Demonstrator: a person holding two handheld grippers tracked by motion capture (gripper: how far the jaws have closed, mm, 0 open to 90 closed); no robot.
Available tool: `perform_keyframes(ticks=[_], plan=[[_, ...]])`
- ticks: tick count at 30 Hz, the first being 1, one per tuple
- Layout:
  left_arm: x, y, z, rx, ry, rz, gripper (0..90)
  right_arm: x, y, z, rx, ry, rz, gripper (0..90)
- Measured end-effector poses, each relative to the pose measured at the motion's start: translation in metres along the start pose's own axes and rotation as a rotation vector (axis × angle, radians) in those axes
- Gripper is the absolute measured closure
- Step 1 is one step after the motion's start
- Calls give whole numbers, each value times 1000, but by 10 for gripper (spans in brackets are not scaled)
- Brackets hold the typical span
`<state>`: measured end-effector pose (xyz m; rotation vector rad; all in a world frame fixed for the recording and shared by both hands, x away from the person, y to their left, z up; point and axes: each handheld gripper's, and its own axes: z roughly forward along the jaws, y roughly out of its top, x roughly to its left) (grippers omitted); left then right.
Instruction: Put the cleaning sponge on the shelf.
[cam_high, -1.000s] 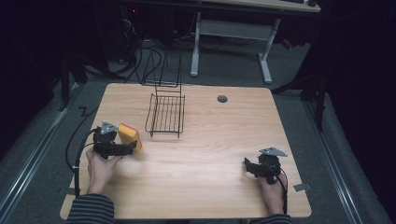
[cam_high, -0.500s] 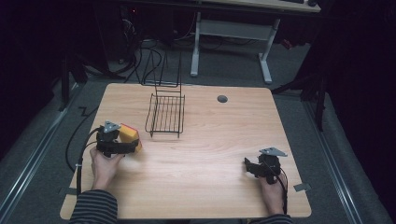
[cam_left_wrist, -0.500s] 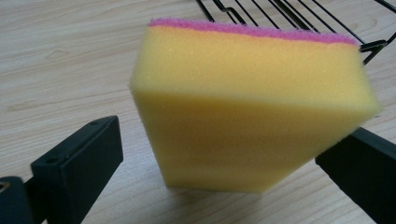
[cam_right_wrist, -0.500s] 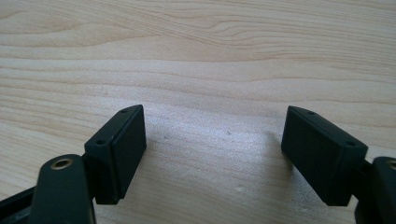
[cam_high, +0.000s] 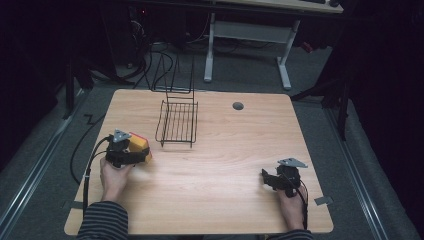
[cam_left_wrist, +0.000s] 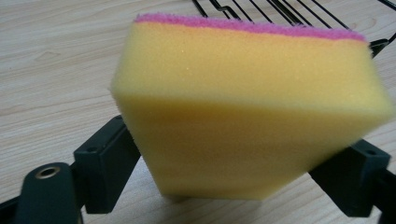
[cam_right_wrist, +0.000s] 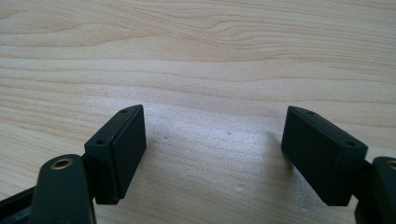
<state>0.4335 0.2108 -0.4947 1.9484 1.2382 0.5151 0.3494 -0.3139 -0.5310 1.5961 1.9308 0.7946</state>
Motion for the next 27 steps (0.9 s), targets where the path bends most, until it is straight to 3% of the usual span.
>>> perform_keyframes(ticks=[4,14,27], plan=[[-1,0,-1,-3,-5,14,219,0,0,0,0,0,0,223],[-3,0,-3,-3,-12,19,234,0,0,0,0,0,0,223],[-8,3,-21,-25,-44,31,239,0,0,0,-1,1,0,223]])
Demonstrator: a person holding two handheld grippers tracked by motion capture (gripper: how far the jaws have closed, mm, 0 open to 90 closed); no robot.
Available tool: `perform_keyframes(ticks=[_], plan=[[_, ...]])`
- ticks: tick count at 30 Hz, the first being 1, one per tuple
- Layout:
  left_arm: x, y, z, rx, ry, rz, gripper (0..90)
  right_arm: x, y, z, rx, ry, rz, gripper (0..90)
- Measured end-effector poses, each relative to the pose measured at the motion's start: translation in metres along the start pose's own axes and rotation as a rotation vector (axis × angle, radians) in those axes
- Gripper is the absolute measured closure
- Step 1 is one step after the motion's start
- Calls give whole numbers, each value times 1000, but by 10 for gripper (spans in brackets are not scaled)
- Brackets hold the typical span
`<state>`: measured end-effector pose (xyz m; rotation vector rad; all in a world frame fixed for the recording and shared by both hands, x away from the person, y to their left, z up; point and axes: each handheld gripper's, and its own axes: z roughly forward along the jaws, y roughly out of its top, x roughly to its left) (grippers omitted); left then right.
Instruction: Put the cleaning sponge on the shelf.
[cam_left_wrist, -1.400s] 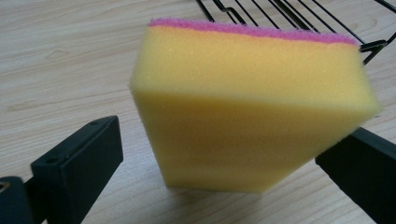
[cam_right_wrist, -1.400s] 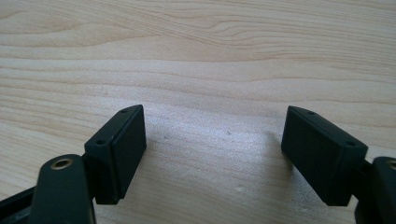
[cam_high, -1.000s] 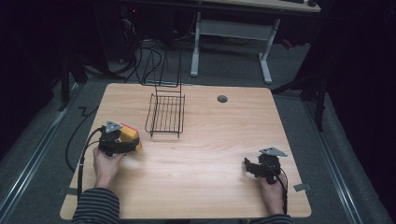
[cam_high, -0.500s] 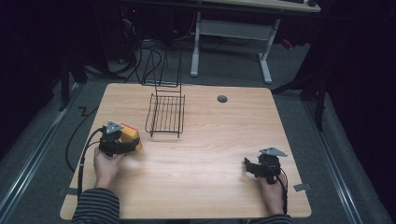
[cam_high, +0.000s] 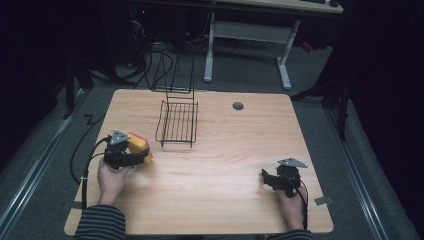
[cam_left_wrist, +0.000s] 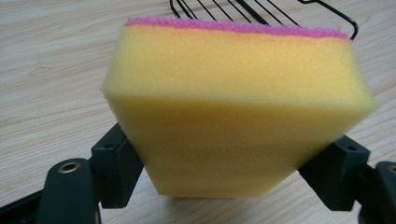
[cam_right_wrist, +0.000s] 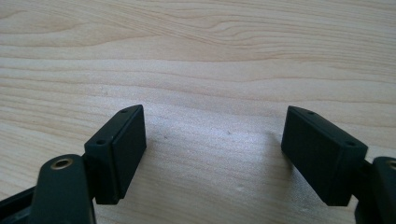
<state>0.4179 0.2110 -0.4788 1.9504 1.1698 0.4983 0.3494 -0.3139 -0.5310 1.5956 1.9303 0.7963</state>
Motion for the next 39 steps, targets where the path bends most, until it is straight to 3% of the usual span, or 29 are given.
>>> perform_keyframes(ticks=[9,21,27,39], plan=[[-4,2,-12,-19,-17,0,240,0,0,0,1,1,2,223],[-15,15,-27,-38,-42,40,240,0,0,0,1,1,2,222],[-20,20,-29,-39,-59,41,240,0,0,0,0,1,-2,222],[-34,35,-27,-35,-98,82,240,0,0,0,0,2,-2,221]])
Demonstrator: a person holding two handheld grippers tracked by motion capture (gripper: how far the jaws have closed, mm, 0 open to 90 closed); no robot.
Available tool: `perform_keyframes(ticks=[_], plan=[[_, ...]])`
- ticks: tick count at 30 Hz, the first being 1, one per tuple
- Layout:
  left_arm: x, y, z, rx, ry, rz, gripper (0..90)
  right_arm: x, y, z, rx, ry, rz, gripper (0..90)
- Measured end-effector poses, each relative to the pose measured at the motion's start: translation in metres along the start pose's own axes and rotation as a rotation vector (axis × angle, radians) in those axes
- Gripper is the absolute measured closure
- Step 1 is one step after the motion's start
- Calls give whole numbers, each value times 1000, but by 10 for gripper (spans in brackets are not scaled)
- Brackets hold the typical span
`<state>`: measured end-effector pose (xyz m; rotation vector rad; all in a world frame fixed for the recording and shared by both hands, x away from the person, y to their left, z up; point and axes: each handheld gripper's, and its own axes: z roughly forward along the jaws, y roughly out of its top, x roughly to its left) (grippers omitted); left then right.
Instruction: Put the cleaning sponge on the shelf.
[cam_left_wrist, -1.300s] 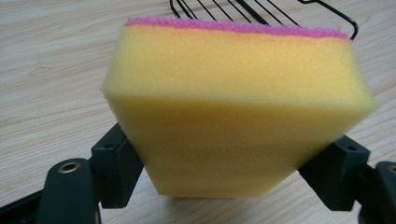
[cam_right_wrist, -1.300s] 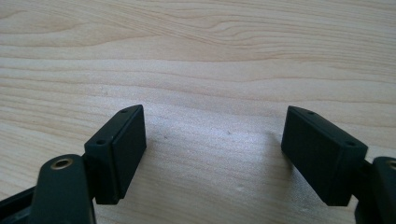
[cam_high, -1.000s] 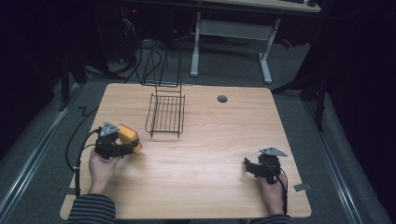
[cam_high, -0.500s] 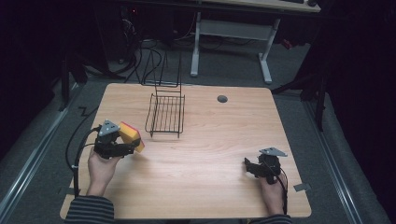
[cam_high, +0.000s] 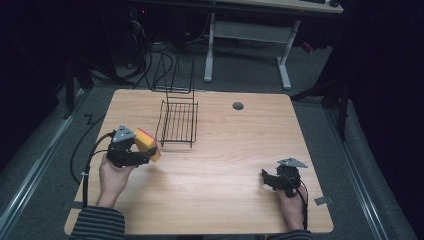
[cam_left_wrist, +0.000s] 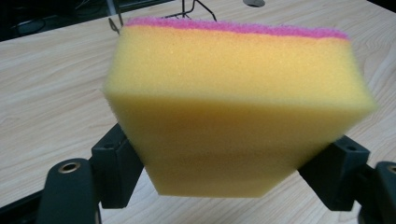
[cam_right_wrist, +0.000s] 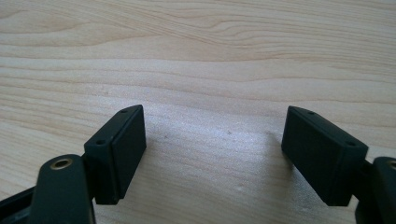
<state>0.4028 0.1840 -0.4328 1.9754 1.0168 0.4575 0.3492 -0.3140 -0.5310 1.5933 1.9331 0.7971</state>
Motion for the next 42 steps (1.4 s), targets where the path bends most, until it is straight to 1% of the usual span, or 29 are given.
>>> perform_keyframes(ticks=[3,4,5,8,13,14,16,17,19,22,26,29,31,36,38,40,41,42], plan=[[-1,3,1,-4,-6,4,240,0,0,0,-1,0,-3,221],[-3,6,2,-6,-16,1,240,0,0,0,-1,0,-4,221],[-4,8,2,-4,-14,7,240,-1,0,0,-6,-1,-17,221],[-7,14,4,-3,-12,20,240,-1,0,0,-5,0,-14,221],[-11,21,10,-1,-20,28,239,-1,0,0,-6,-1,-17,221],[-11,21,10,-1,-20,28,239,0,0,0,-2,0,-4,221],[-12,25,14,5,-21,38,239,-1,0,0,-5,0,-14,221],[-13,26,15,6,-22,41,239,0,0,0,-2,0,-4,221],[-14,29,18,5,-22,48,238,0,0,0,-2,0,-4,221],[-15,31,20,5,-27,47,238,0,0,0,-2,0,-4,221],[-15,38,26,-11,-24,42,238,0,0,0,-2,0,-4,221],[-16,42,31,-8,-23,43,238,0,0,0,-2,1,-5,221],[-16,44,34,-8,-32,33,238,0,0,0,-2,1,-4,221],[-16,53,43,11,-15,44,239,0,0,0,-2,1,-5,220],[-17,56,47,4,-11,45,239,0,0,0,-1,1,-6,220],[-17,58,49,8,-9,43,238,0,0,0,-1,1,-6,220],[-18,60,53,11,5,52,238,0,0,0,0,1,-6,220],[-18,60,53,11,5,52,238,0,0,0,0,1,-6,220]])
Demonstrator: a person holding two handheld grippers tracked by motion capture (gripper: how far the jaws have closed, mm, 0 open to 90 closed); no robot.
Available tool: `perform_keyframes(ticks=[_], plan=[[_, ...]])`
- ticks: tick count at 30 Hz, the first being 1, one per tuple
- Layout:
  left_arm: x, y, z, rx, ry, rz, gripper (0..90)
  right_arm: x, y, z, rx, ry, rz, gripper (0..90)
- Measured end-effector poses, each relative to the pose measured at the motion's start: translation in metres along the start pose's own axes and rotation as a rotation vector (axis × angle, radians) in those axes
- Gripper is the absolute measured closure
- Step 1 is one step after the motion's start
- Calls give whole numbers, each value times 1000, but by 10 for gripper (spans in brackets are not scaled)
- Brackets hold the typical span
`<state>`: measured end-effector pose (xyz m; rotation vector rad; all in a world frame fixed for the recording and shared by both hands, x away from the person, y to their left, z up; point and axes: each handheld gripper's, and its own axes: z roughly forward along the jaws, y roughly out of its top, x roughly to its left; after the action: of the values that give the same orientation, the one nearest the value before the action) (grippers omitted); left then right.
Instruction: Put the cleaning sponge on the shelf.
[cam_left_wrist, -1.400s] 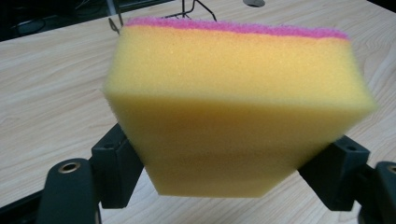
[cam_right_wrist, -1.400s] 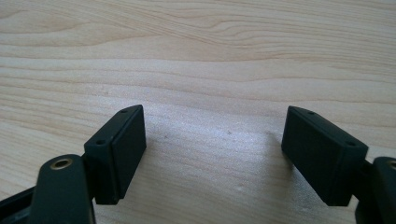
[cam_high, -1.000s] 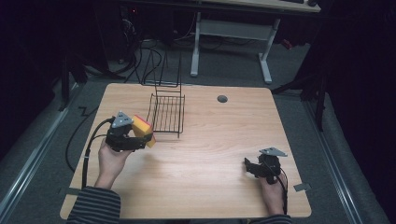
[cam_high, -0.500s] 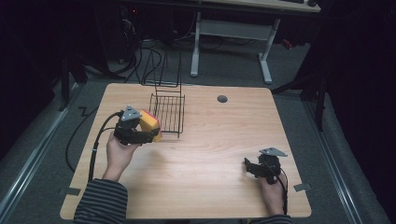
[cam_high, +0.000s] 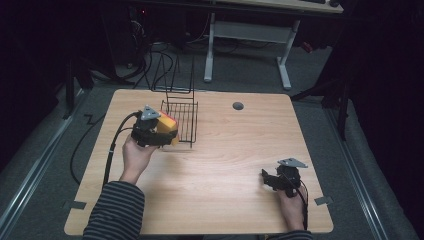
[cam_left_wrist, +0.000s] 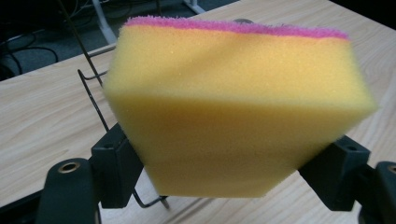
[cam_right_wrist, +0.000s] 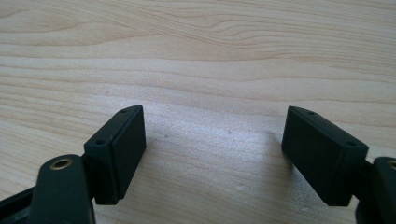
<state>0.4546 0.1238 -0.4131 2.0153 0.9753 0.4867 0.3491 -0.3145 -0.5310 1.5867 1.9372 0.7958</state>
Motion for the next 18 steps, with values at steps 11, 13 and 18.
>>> perform_keyframes(ticks=[11,13,18], plan=[[-3,9,23,26,24,13,238,0,0,0,1,0,4,220],[-3,12,28,28,30,15,238,0,0,0,1,0,1,220],[-3,16,35,22,36,5,238,0,0,0,-2,1,0,220]])
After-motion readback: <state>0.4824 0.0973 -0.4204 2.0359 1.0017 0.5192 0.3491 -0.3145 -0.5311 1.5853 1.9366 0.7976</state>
